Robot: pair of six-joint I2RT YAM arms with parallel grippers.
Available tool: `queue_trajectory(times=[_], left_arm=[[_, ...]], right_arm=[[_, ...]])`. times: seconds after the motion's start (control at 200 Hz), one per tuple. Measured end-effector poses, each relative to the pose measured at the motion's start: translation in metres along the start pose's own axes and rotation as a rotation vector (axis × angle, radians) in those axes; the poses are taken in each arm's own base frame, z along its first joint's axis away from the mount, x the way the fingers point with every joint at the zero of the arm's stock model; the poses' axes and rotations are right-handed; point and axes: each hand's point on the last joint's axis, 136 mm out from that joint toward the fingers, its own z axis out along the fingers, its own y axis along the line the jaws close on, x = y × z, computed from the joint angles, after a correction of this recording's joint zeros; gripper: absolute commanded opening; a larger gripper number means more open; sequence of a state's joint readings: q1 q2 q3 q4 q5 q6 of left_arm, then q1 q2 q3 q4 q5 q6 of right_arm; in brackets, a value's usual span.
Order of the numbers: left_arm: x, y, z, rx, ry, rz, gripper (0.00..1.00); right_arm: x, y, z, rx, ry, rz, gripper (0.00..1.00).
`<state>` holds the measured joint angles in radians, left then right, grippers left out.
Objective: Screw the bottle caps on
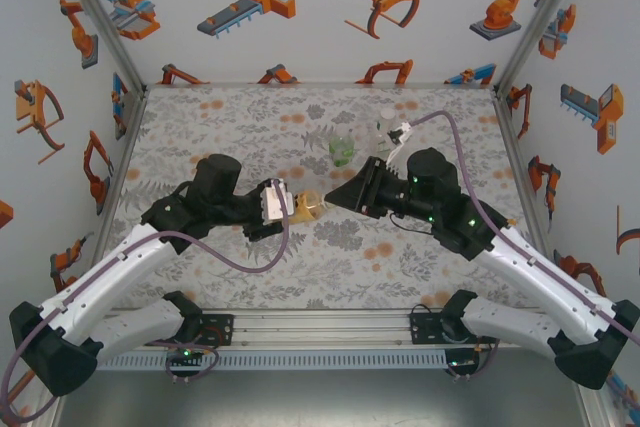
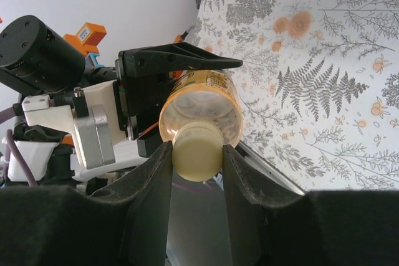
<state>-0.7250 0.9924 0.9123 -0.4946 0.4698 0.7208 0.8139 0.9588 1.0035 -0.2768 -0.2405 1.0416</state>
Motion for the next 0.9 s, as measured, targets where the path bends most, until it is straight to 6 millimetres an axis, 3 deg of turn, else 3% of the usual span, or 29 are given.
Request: queue_trajectory(times=[0.185,0.441,0.686,0.896], left_arm=[[-0.014,-0.008,0.001,0.039,-0.060,0.026,0.00],[-0.019,-0.010,0.001,0.054,-0.086,0.032,0.00],[-0.022,-0.014,0.001,0.075,-0.102,0.032,0.00],[-0.022,-0.015,0.002,0.085,-0.104,0.030,0.00]], right_arm=[[-0.001,0.000,0.001,0.001,-0.003,0.012,0.55],[-0.010,0.010,-0.016,0.001,-0.048,-0.067,0.61],[-0.024,0.032,-0.054,-0.028,-0.150,-0.325,0.57],[-0.019,0.041,-0.068,-0.067,-0.174,-0.634,0.54]])
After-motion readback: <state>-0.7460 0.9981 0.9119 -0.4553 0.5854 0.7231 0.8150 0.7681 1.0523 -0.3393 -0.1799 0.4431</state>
